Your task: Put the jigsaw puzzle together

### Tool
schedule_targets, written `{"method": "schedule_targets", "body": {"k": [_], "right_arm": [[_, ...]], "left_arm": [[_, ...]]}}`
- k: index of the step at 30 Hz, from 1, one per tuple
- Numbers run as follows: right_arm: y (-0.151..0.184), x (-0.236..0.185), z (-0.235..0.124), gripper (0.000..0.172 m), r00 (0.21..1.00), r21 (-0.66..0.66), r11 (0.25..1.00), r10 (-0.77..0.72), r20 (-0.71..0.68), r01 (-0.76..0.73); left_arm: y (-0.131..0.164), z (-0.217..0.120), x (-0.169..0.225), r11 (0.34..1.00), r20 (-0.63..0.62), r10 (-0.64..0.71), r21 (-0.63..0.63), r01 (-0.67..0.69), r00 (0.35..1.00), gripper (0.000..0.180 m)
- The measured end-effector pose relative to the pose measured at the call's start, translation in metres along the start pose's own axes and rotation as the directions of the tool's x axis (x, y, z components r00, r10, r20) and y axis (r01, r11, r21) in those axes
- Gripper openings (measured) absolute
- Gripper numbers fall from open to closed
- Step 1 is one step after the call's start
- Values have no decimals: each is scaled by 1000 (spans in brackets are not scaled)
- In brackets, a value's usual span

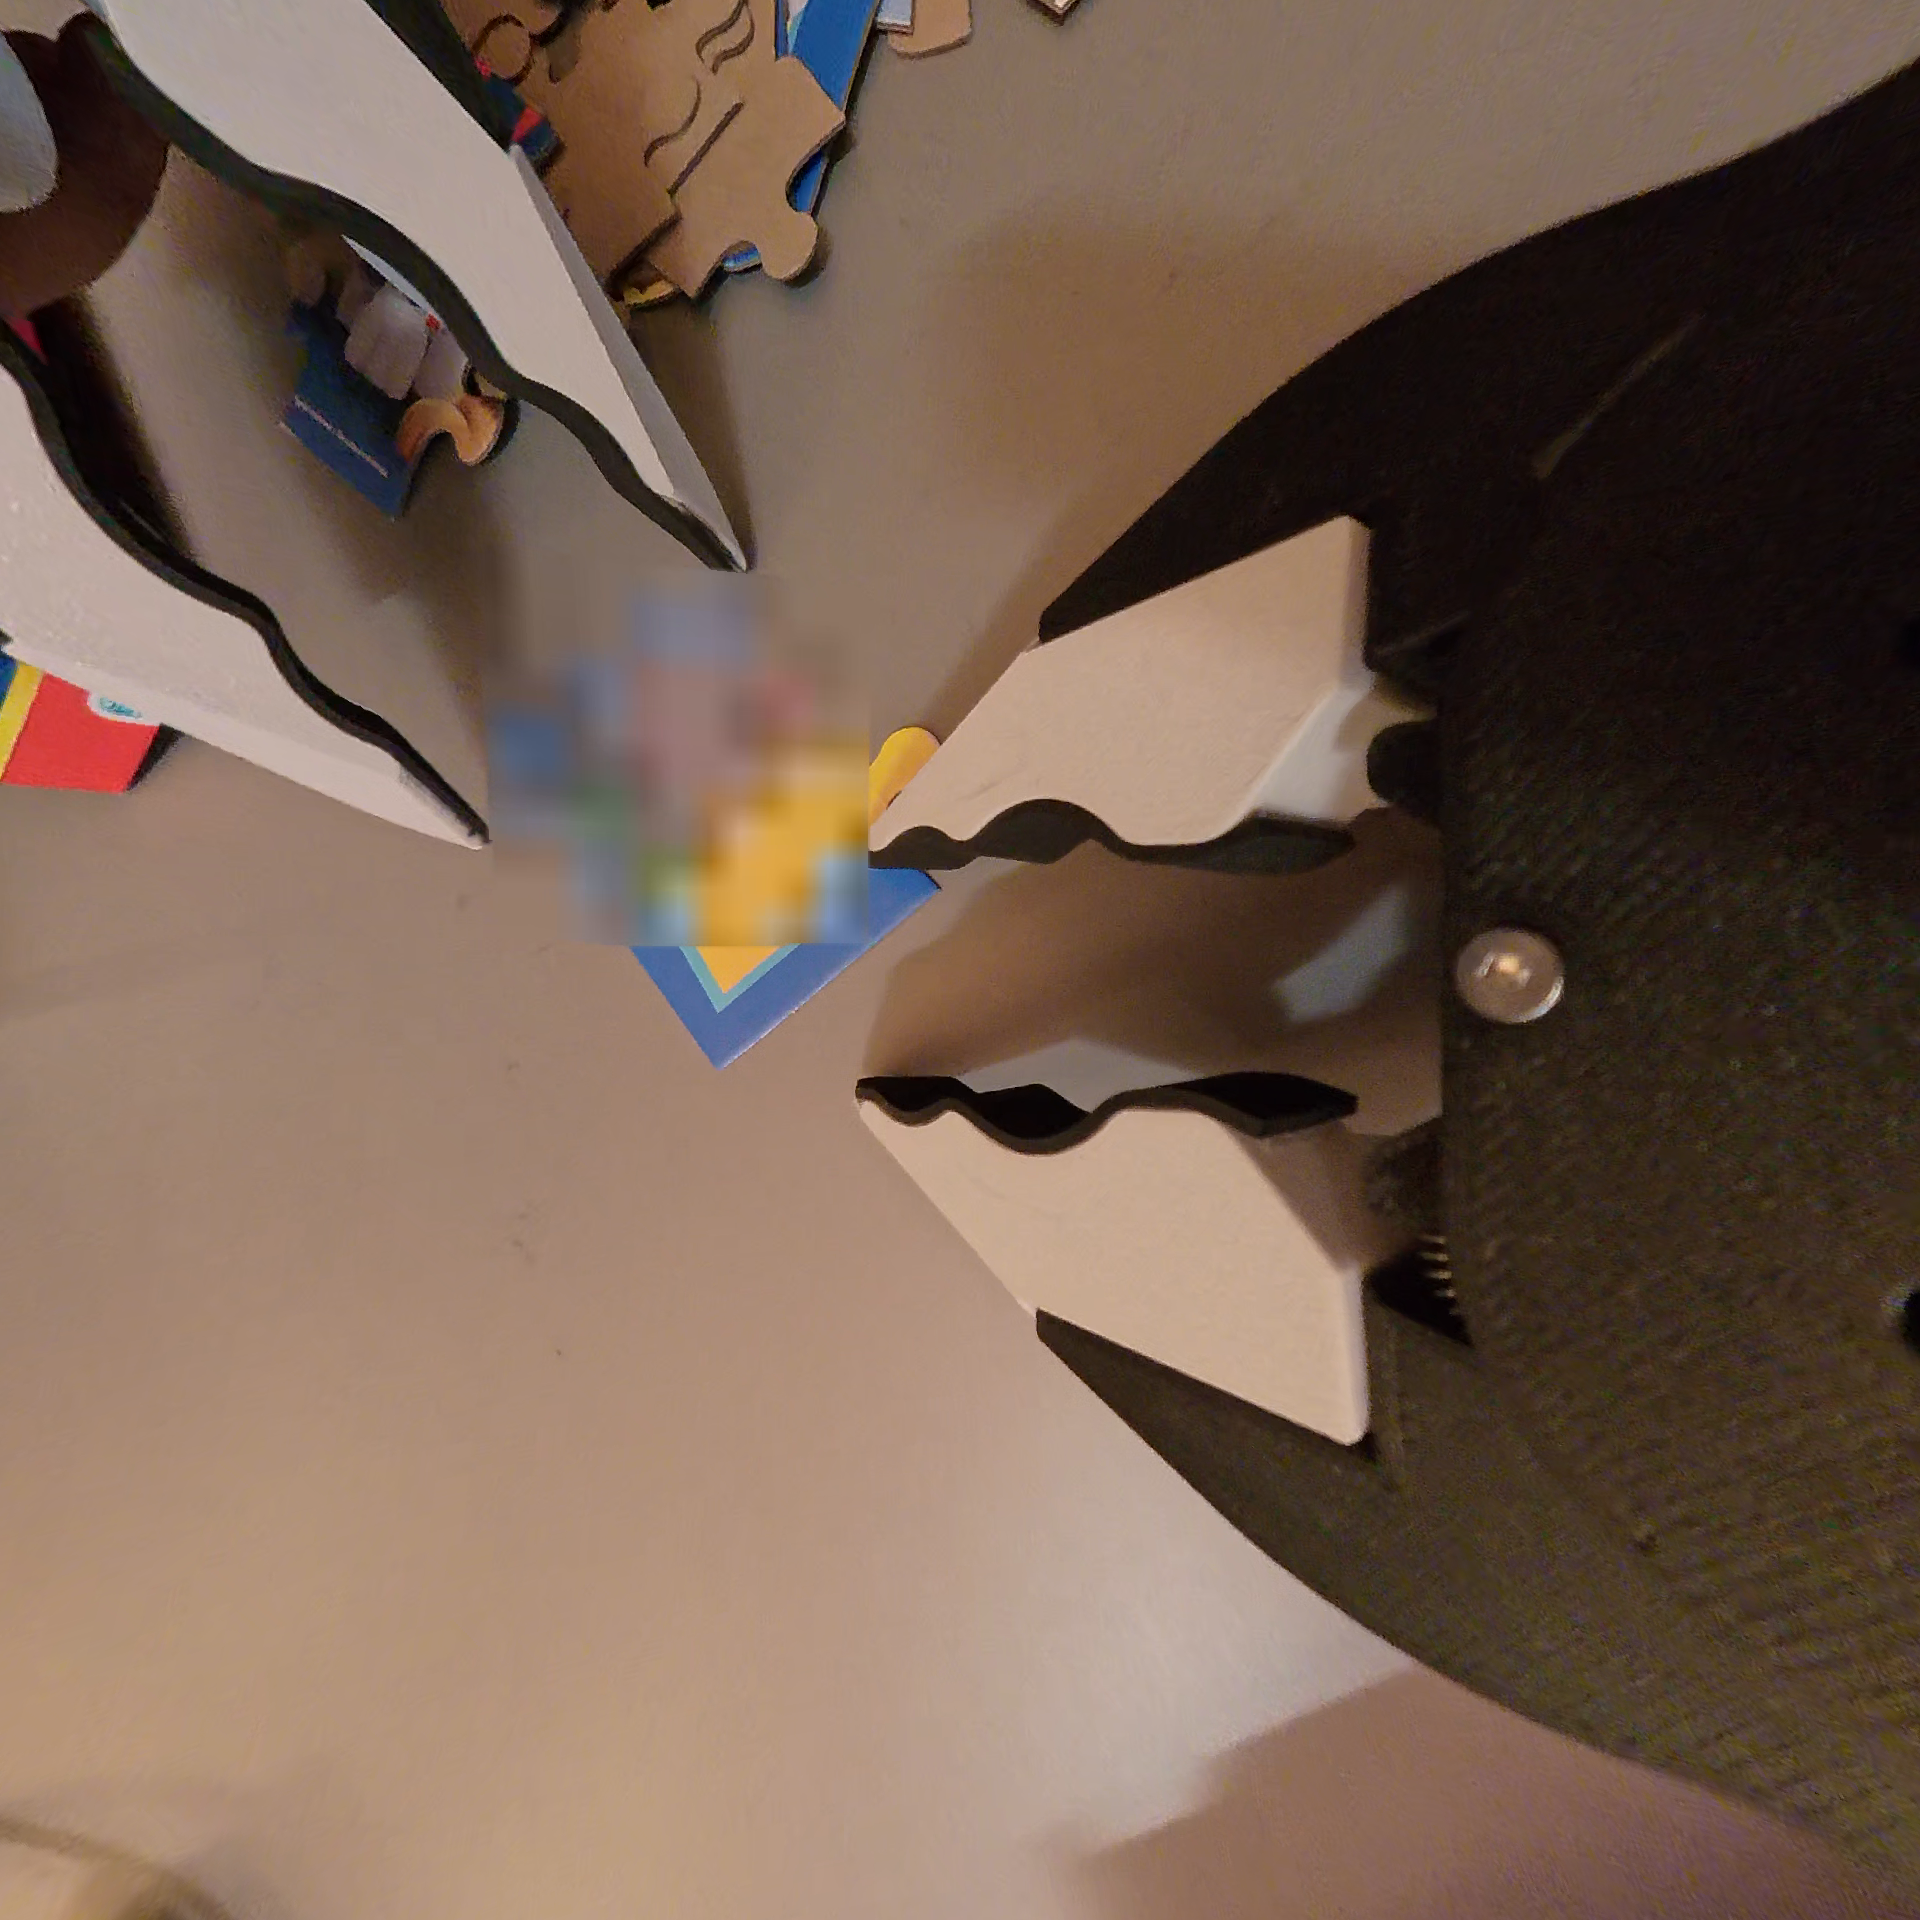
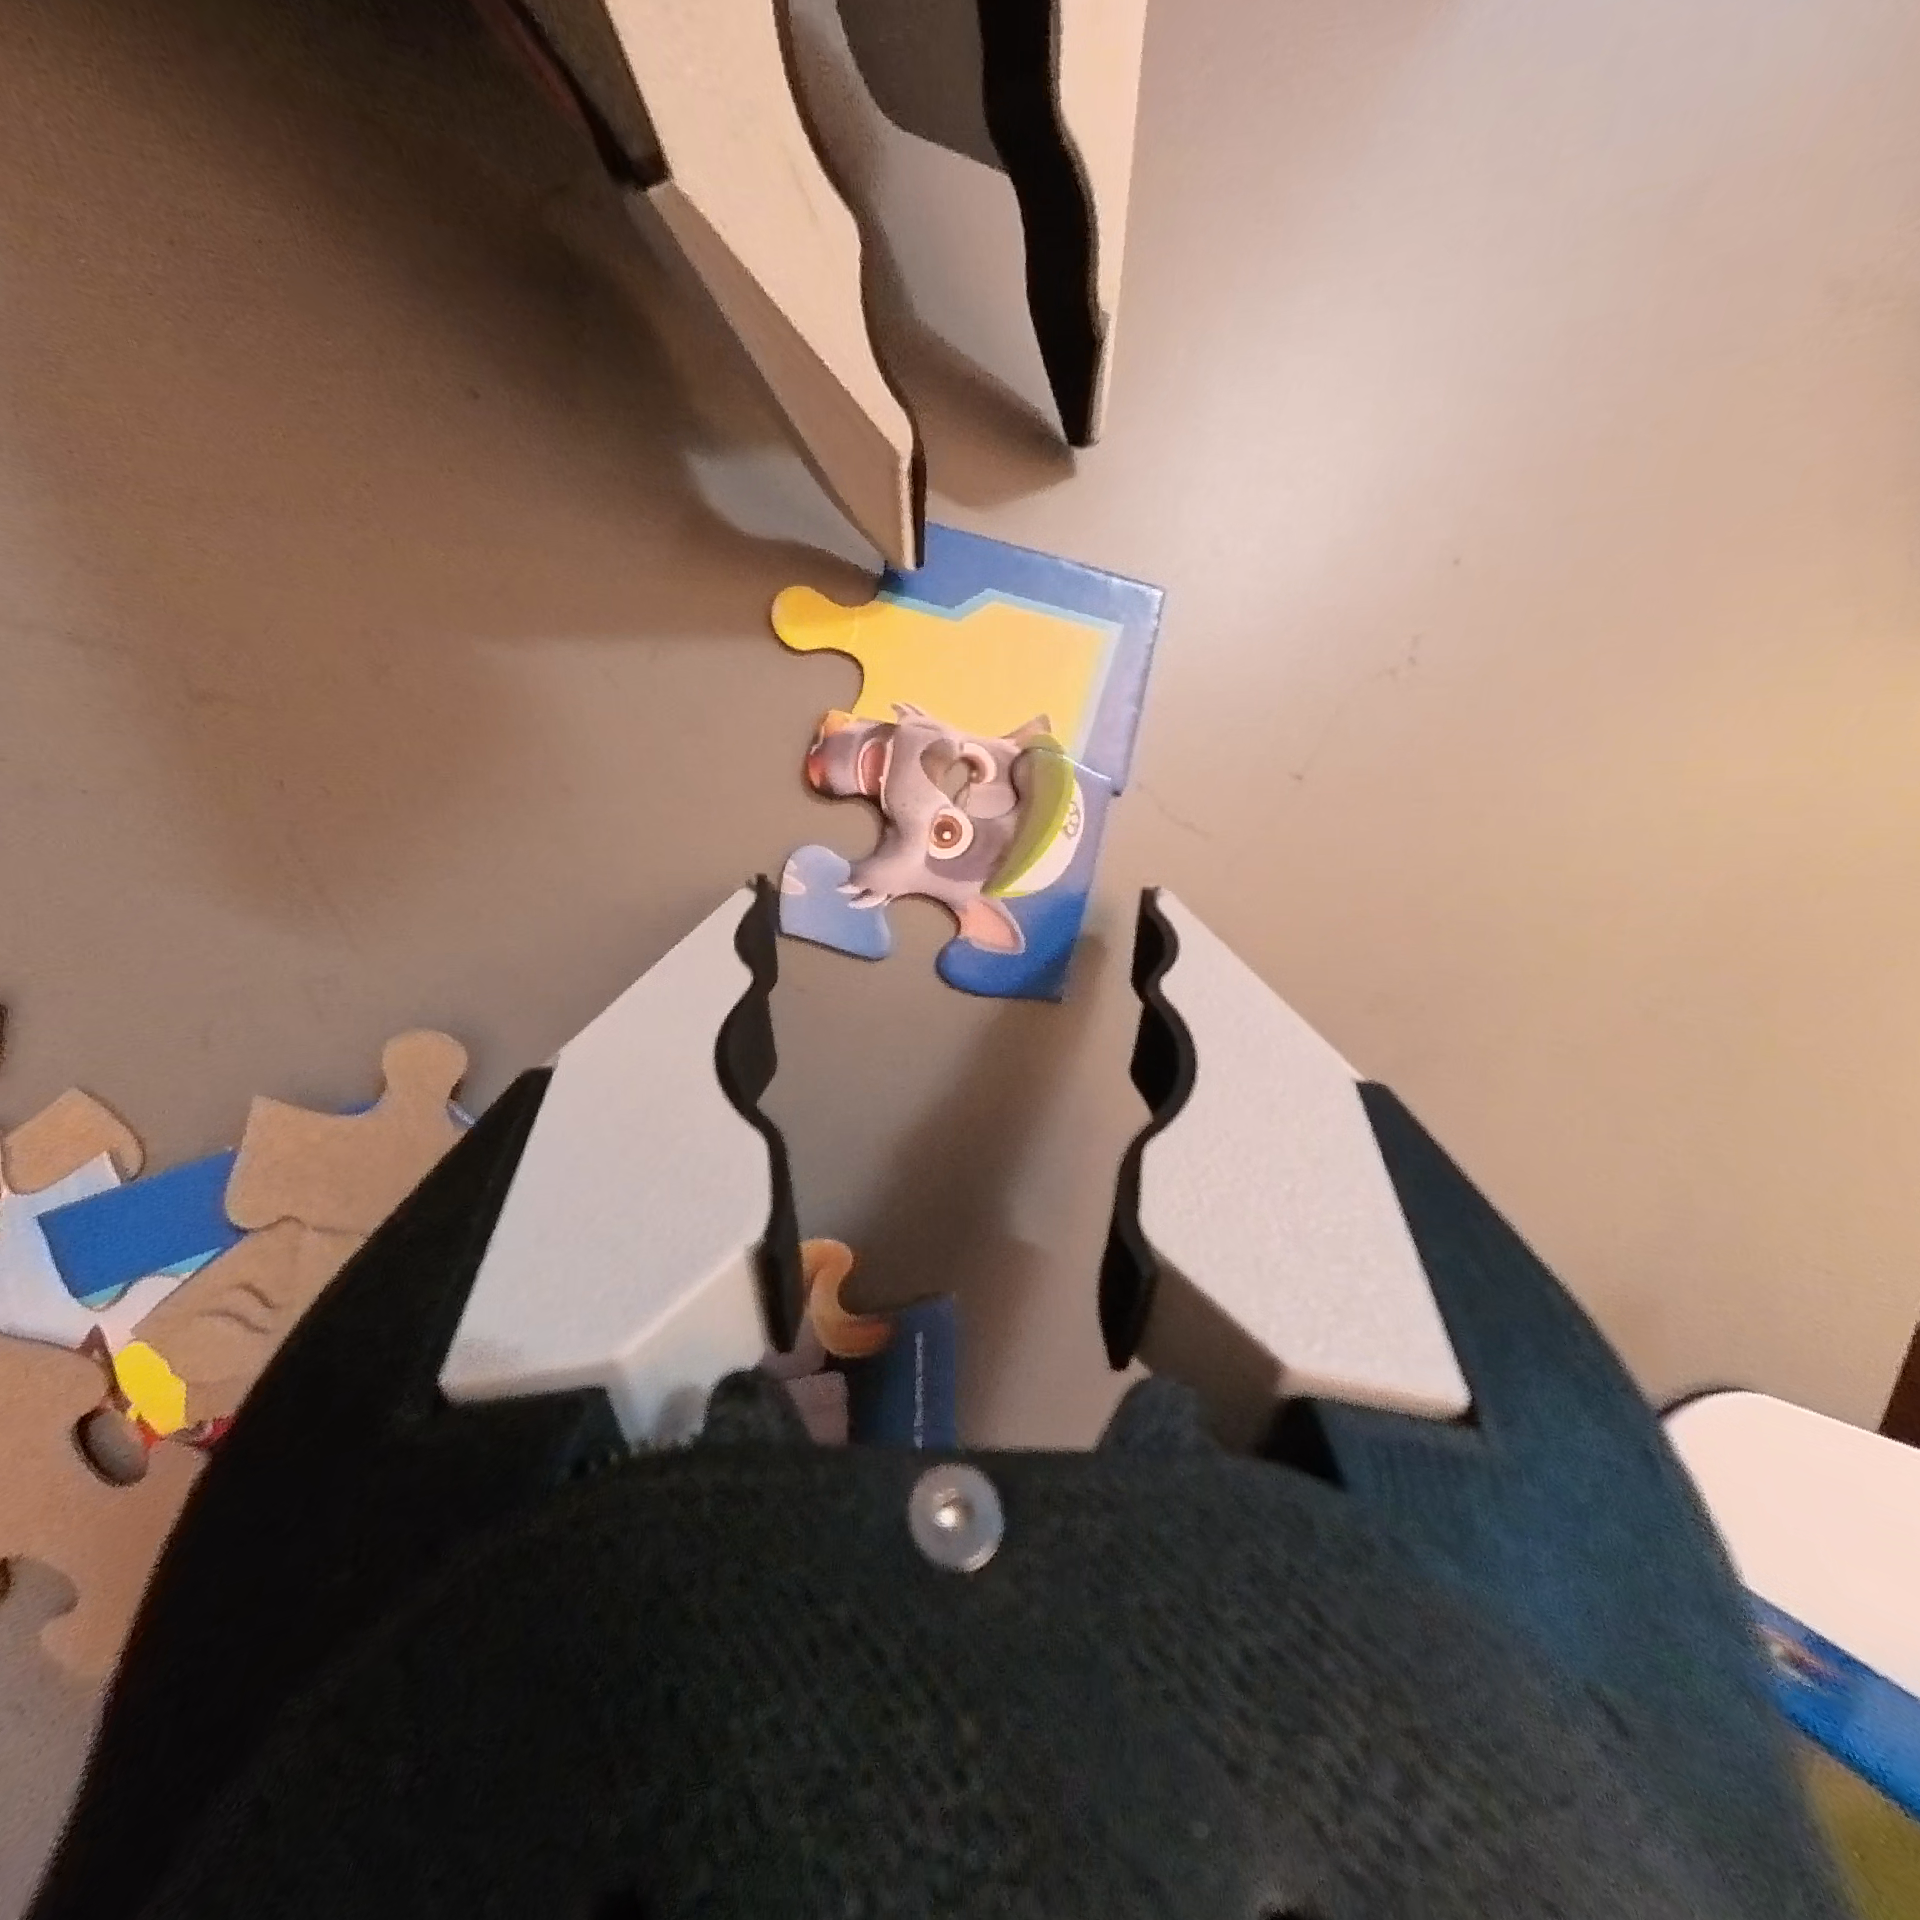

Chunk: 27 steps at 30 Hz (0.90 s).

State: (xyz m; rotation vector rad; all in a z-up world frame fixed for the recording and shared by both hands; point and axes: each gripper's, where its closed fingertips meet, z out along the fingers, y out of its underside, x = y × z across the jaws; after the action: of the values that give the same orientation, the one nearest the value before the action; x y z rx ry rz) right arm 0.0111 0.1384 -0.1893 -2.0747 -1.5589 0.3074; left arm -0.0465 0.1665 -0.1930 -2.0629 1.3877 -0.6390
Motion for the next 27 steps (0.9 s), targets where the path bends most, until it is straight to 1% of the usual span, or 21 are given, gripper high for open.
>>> {"method": "schedule_targets", "body": {"k": [3, 6, 7, 9, 11, 17, 20, 27], "right_arm": [[-14, -7, 2, 67, 1000, 38, 999, 23, 6, -23], [-14, -11, 9, 67, 999, -18, 1000, -14, -40, 14], [-17, -10, 9, 63, 999, -8, 1000, -9, -45, 8], [-12, -10, 9, 61, 999, -26, 1000, 14, -34, -15], [-10, -11, 9, 59, 999, -18, 999, 51, -6, -51], [-2, -10, 7, 58, 994, -42, 993, 108, 34, -107], [1, -7, 6, 57, 993, -60, 992, 112, 31, -110], [6, -2, 3, 57, 990, -81, 986, 144, 0, -144]], "left_arm": [[-4, -1, 3, 1000, -16, -3, 26, 3, 1000, 39], [-7, 0, 7, 999, -32, 2, 41, -1, 999, 39], [-4, 1, 8, 1000, -31, 7, 29, -6, 1000, 39], [1, 4, 11, 1000, -23, 21, 2, -21, 1000, 37], [1, 4, 13, 1000, -19, 27, 2, -27, 999, 34], [1, 3, 12, 1000, -34, -6, 6, 6, 999, 29], [2, 3, 10, 1000, -24, -7, 7, 7, 1000, 24], [3, 2, 10, 1000, -27, 2, 9, -2, 1000, 24]]}}
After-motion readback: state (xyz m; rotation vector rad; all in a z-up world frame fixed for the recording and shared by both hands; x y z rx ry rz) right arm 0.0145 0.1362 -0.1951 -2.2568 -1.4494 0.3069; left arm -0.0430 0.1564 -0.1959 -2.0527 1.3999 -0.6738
